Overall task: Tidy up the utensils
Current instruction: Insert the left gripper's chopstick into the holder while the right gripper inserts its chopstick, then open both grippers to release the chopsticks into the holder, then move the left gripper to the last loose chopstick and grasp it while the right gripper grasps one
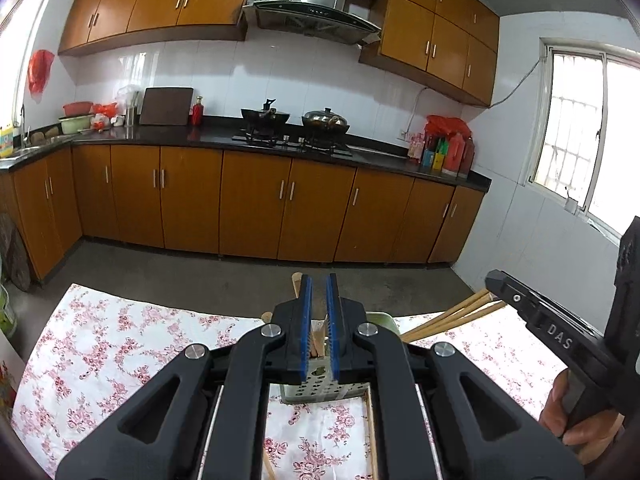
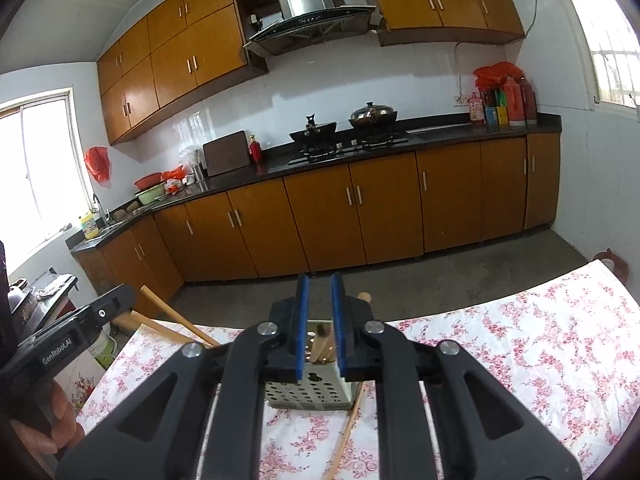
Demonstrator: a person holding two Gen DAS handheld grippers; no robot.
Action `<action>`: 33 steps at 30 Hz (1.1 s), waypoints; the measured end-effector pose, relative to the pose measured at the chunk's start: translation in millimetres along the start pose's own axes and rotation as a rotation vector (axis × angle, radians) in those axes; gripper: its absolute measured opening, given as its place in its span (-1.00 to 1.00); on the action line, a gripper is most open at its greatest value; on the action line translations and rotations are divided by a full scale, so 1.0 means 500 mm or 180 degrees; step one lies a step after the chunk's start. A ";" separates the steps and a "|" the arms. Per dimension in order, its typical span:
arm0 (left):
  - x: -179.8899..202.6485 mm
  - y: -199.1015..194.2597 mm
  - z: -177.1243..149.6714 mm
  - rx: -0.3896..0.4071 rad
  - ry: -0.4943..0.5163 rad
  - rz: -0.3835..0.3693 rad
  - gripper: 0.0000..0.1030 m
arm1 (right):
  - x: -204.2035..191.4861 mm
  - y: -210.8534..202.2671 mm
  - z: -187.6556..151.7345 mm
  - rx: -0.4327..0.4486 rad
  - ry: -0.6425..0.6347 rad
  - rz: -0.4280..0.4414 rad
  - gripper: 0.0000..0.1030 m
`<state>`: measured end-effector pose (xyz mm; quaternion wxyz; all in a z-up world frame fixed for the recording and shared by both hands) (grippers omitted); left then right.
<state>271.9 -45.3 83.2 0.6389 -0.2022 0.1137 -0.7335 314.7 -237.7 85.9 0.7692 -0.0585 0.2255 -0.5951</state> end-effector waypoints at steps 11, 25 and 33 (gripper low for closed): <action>-0.046 -0.065 0.016 0.0180 -0.0148 0.0036 -0.49 | 0.070 -0.090 -0.056 0.0056 0.0125 -0.0259 -0.50; -0.217 0.012 -0.286 -0.0829 -0.0282 0.0620 -0.48 | 0.054 0.050 -0.479 -0.1436 0.0363 -0.0151 -0.46; -0.229 0.028 -0.380 -0.1081 -0.0335 0.0597 -0.48 | -0.001 0.091 -0.539 -0.1625 0.0042 -0.0232 -0.50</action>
Point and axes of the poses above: each gripper's, at about its wrist camera, not at the fingertips, and y roughly the way its jaws point, x to its right, z to its top, the point moved 9 cm from there along y, roughly the way its jaws point, and after that the axes turned 5 degrees about z, right-handed, at the moved point
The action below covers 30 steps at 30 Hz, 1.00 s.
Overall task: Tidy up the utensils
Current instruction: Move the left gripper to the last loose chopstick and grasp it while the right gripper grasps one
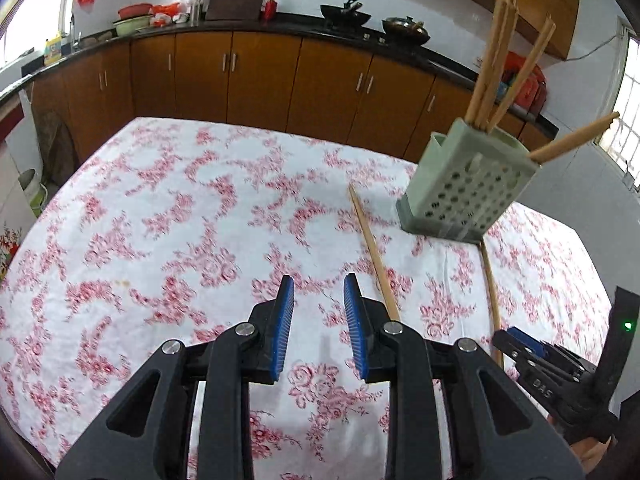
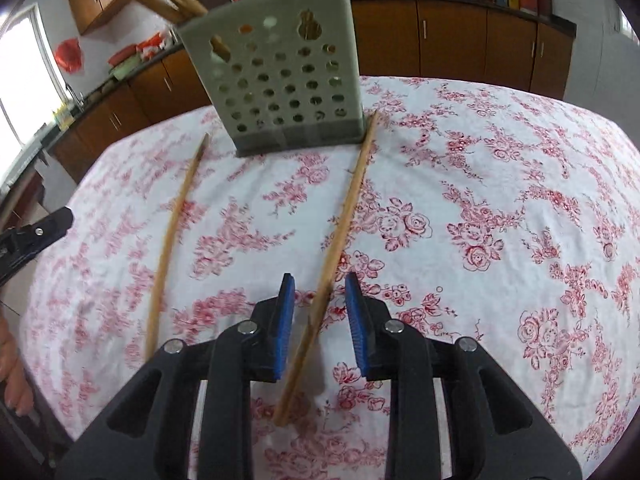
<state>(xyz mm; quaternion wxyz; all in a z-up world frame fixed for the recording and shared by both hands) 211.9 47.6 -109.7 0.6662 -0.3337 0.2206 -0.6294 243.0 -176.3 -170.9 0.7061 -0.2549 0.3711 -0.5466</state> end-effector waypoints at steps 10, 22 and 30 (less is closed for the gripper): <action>0.088 0.038 -0.044 -0.0185 0.0210 -0.0235 -0.45 | 0.074 -0.008 0.015 0.0124 0.0168 -0.0267 -0.85; 0.150 0.093 -0.083 -0.0355 0.0513 -0.0122 -0.35 | 0.234 -0.042 0.022 0.0230 0.0665 -0.0551 -0.85; 0.129 0.119 -0.074 -0.0340 0.0554 0.0128 -0.86 | 0.206 -0.027 0.030 0.0208 0.0505 -0.0487 -0.85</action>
Point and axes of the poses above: each gripper's, at about its wrist camera, not at the fingertips, and y roughly the way its jaws point, x to its right, z to its top, the point moved 9 cm from there along y, roughly the way its jaws point, and after that the axes turned 5 degrees about z, right-handed, at the moved point
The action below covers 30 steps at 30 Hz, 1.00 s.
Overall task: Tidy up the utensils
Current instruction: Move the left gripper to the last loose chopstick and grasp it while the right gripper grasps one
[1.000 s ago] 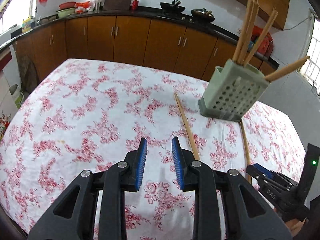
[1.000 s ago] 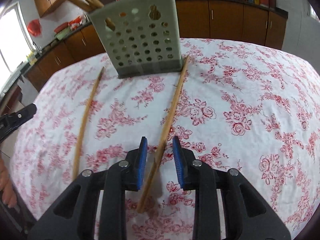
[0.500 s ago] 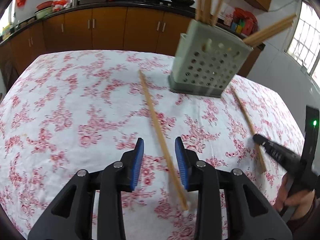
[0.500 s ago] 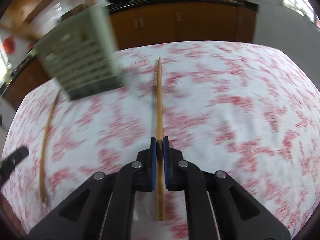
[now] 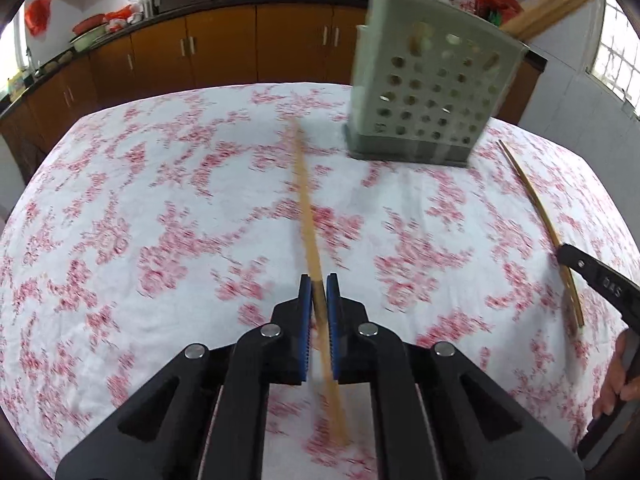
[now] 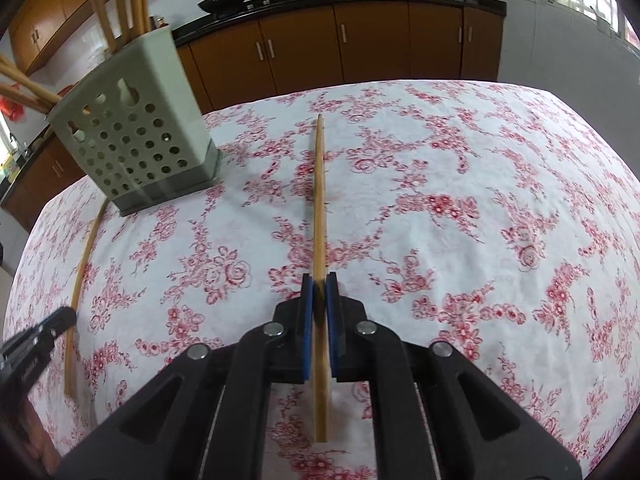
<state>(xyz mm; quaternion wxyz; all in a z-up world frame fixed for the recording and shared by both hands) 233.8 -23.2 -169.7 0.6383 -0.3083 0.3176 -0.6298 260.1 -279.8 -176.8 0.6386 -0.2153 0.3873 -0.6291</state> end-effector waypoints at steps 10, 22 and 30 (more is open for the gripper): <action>-0.157 0.041 0.059 0.0040 -0.0122 0.0331 -0.86 | -0.023 0.020 0.023 0.0017 -0.0142 -0.0010 -0.85; -0.164 0.050 0.067 0.0064 -0.0158 0.0257 -0.85 | -0.007 0.039 0.045 0.0039 -0.0176 -0.0052 -0.85; -0.165 0.049 0.066 0.0054 -0.0155 0.0269 -0.85 | -0.006 0.038 0.043 0.0039 -0.0165 -0.0039 -0.85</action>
Point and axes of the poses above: each gripper's, at about its wrist camera, not at the fingertips, and y roughly the way its jaws point, x to its right, z to its top, the point moved 9 cm from there along y, roughly the way its jaws point, and after that the axes turned 5 degrees about z, right-handed, at the moved point
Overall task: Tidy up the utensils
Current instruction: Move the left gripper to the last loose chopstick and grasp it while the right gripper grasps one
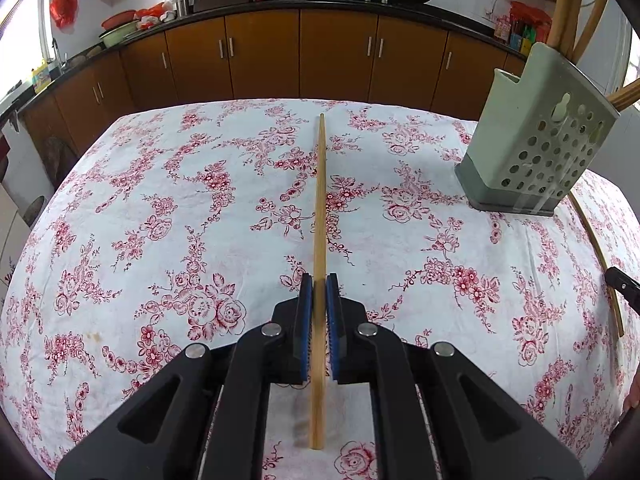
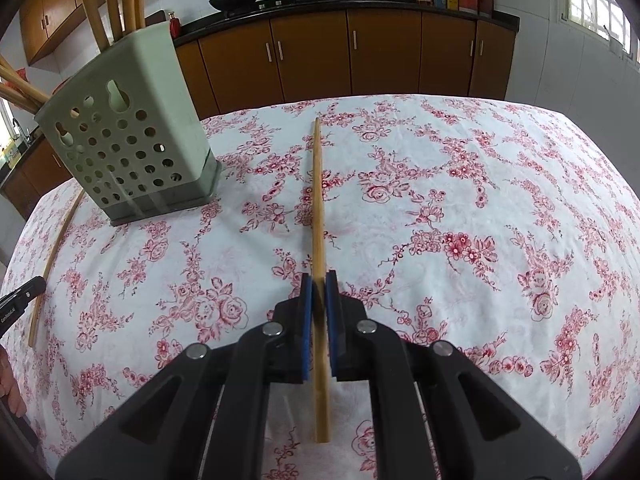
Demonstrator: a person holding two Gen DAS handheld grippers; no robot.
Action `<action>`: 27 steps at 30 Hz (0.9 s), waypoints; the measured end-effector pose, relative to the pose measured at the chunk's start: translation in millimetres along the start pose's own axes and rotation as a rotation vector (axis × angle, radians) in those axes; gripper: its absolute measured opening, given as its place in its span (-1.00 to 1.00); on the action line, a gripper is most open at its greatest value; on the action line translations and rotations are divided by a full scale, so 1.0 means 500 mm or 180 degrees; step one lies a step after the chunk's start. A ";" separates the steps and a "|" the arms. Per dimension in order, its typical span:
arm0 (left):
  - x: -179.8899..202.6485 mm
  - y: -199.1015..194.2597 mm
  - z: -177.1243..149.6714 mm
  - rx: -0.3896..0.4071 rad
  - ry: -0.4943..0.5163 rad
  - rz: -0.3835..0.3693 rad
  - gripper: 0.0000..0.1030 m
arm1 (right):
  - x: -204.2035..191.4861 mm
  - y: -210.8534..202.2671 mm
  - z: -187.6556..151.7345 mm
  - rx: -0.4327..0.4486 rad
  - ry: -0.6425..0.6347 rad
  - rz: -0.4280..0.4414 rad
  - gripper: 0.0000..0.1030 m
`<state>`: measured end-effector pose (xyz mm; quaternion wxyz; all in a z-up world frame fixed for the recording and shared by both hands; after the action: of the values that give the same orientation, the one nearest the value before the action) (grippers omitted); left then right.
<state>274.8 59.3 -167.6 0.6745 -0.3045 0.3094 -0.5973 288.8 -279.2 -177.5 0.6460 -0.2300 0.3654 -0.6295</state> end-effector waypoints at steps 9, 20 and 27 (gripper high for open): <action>0.001 -0.004 -0.004 0.0001 0.0010 0.0017 -0.84 | -0.003 -0.001 -0.003 -0.0002 -0.0006 -0.0010 -0.84; 0.000 -0.005 -0.004 -0.0003 -0.0031 -0.0024 -0.84 | -0.002 -0.003 -0.003 -0.0006 0.0008 0.0015 -0.84; 0.004 -0.010 -0.010 0.0000 0.0082 0.0042 -0.84 | -0.003 -0.005 -0.005 -0.0014 -0.0033 -0.0005 -0.84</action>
<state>268.1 56.6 -166.8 0.6743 -0.2947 0.3201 -0.5967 285.4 -277.4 -177.0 0.6469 -0.2350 0.3633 -0.6280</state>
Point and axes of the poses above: each gripper's, at about its wrist camera, not at the fingertips, and y roughly the way its jaws point, x to its right, z to its top, the point moved 9 cm from there along y, roughly the way its jaws point, and after that the axes turned 5 degrees about z, right-handed, at the moved point
